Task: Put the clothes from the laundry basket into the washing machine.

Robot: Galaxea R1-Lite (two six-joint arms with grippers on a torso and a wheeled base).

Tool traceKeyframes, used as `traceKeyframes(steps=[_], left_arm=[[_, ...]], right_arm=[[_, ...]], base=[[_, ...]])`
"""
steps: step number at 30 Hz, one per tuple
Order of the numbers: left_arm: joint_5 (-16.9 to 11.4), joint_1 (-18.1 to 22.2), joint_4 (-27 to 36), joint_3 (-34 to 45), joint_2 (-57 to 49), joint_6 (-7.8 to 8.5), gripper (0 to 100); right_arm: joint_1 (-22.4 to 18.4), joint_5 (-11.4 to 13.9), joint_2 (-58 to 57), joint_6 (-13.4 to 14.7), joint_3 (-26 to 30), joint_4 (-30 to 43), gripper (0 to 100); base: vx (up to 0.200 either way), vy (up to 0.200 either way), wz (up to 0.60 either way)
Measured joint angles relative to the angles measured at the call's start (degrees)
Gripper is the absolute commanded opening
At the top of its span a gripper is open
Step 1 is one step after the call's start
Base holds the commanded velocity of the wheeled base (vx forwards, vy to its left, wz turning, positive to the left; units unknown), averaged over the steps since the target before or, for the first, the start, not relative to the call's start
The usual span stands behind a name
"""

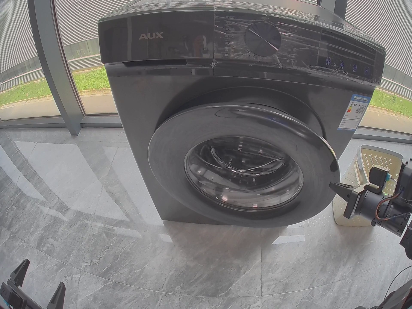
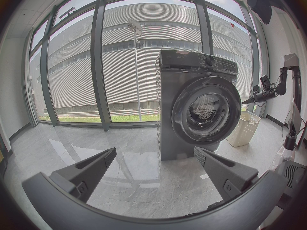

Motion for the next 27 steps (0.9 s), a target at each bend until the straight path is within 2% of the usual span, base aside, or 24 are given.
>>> traceKeyframes(steps=[5,8,12,17,21,27], left_arm=[[0.0,0.0,0.0,0.0,0.0,0.02,100],[0.0,0.0,0.0,0.0,0.0,0.02,100],[0.0,0.0,0.0,0.0,0.0,0.00,100],[0.0,0.1,0.0,0.0,0.0,0.02,100],[0.0,0.1,0.0,0.0,0.0,0.02,100],[0.0,0.0,0.0,0.0,0.0,-0.04,100]], right_arm=[[0.0,-0.2,3.1,0.0,-0.1,-5.6,0],[-0.4,-1.5,4.7,-0.1,0.4,-8.7,0],[-0.2,-2.2,5.5,-0.6,2.1,-8.9,0],[1.3,-1.2,4.9,-1.1,4.2,-8.8,0],[4.1,0.1,3.9,-1.5,7.0,-8.8,0],[6.3,0.8,3.1,-3.0,8.5,-9.5,0]], base=[[0.040,0.000,0.00],[0.000,0.000,0.00],[0.000,0.000,0.00],[0.000,0.000,0.00],[0.000,0.000,0.00],[0.200,0.000,0.00]])
